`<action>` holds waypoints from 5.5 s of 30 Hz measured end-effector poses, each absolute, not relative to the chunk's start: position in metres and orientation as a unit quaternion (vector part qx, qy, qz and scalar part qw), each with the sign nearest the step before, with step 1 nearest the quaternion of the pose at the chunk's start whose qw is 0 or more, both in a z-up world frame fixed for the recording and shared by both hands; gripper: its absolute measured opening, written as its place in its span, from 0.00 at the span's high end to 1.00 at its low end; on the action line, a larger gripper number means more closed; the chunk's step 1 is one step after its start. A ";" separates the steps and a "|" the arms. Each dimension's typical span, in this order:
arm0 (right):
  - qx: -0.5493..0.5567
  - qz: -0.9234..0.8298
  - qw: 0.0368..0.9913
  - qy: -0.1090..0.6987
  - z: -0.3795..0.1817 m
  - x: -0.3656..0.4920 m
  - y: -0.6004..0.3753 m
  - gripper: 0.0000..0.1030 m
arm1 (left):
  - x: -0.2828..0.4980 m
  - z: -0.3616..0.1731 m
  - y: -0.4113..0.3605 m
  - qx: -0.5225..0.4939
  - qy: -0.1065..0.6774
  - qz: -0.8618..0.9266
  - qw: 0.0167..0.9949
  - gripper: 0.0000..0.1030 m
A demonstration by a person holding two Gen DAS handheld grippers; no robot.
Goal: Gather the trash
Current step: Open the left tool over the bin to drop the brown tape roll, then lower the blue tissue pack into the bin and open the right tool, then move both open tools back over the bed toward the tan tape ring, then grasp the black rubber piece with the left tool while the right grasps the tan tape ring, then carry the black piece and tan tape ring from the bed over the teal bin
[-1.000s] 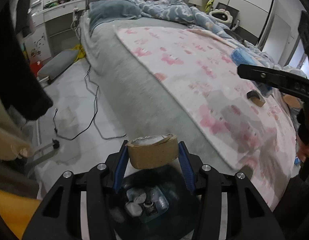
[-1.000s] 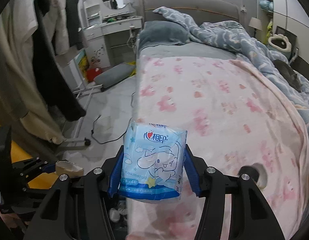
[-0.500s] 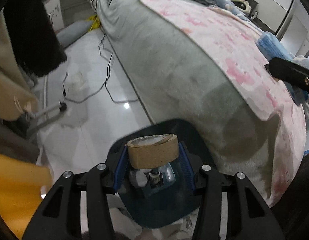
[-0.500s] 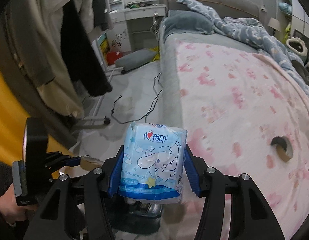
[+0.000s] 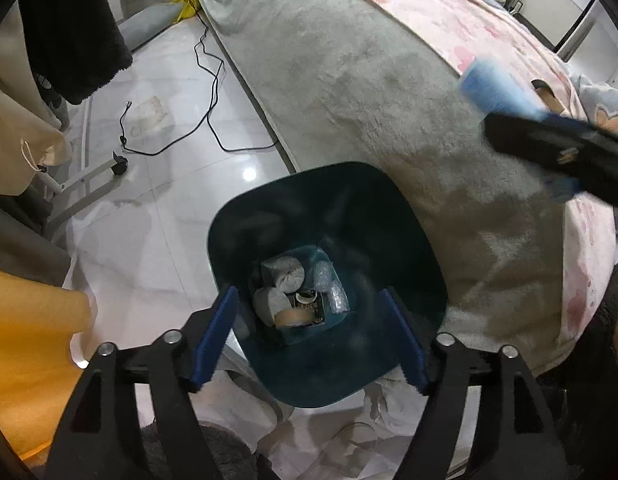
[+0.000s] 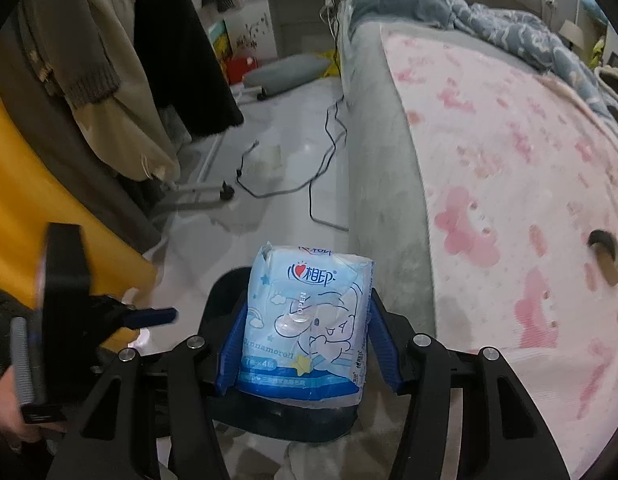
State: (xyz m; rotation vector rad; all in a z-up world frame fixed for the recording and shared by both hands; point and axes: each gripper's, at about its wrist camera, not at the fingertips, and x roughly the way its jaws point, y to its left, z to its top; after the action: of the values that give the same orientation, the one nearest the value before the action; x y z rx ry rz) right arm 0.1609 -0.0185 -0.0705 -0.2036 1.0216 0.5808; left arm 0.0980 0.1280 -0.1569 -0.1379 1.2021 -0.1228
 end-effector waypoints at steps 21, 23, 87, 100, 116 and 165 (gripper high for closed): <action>-0.141 0.253 0.764 0.576 -0.168 0.169 0.018 0.45 | 0.089 -0.088 0.176 -0.115 0.404 -0.011 0.908 0.23; -0.146 0.253 0.759 0.582 -0.175 0.167 0.020 0.45 | 0.088 -0.076 0.178 -0.125 0.381 -0.016 0.916 0.21; -0.142 0.171 0.910 0.351 -0.031 0.234 -0.249 0.04 | 0.208 -0.008 -0.038 -0.033 0.325 -0.177 0.929 0.06; -0.120 0.213 0.908 0.340 -0.057 0.261 -0.286 0.30 | 0.259 -0.038 -0.096 -0.044 0.373 -0.239 0.896 0.09; -0.092 0.267 0.890 0.357 -0.080 0.285 -0.292 0.37 | 0.308 -0.073 -0.164 -0.023 0.410 -0.291 0.864 0.22; -0.080 0.239 0.880 0.403 -0.080 0.314 -0.285 0.60 | 0.327 -0.077 -0.122 -0.100 0.435 -0.295 0.845 0.55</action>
State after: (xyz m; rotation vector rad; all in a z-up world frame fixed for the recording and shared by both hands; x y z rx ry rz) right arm 0.3144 -0.2854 -0.0804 -0.1673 0.8405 0.4985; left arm 0.3273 -0.1221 -0.0774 -0.2119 0.9178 -0.6220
